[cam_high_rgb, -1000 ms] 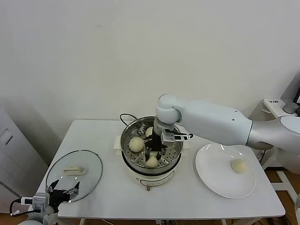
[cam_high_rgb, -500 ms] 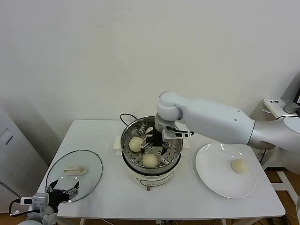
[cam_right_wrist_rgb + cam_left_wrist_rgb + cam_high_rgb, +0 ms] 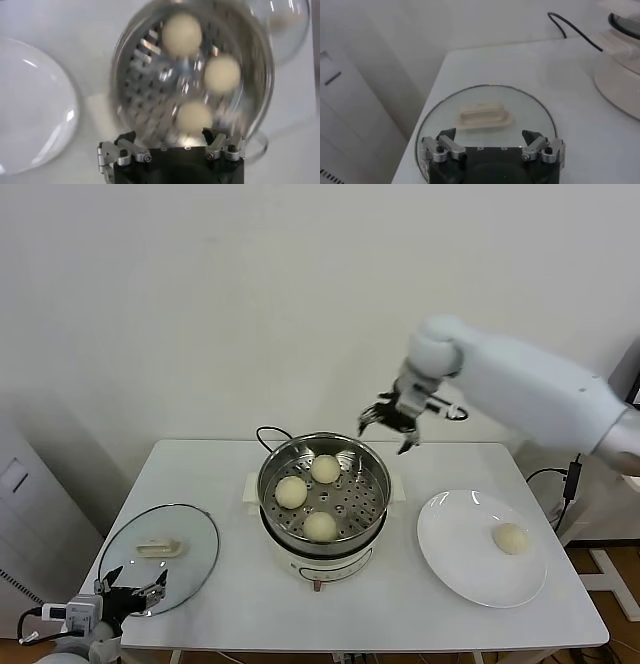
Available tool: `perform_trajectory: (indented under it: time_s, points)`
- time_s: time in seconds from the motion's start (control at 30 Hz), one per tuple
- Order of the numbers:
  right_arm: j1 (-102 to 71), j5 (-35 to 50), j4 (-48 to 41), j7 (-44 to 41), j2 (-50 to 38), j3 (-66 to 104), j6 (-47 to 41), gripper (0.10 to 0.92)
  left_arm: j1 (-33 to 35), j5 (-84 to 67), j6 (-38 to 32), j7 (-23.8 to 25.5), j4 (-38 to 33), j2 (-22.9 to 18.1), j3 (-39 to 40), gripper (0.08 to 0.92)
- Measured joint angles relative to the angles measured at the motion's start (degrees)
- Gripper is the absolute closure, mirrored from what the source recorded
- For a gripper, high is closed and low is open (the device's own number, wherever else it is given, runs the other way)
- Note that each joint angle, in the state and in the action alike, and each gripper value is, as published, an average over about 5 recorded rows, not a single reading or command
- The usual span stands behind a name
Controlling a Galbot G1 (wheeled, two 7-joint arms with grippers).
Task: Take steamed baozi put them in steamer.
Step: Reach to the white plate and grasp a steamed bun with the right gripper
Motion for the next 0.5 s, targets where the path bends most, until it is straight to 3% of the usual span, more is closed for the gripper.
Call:
perform_trajectory:
  time_s: [0.5]
  points:
    - [-1.69, 5.38, -10.05, -3.02, -12.95, -1.56, -9.62, 0.203, 0.12, -0.46, -0.01, -0.01, -0.17, 0.31, -0.25, 0.177]
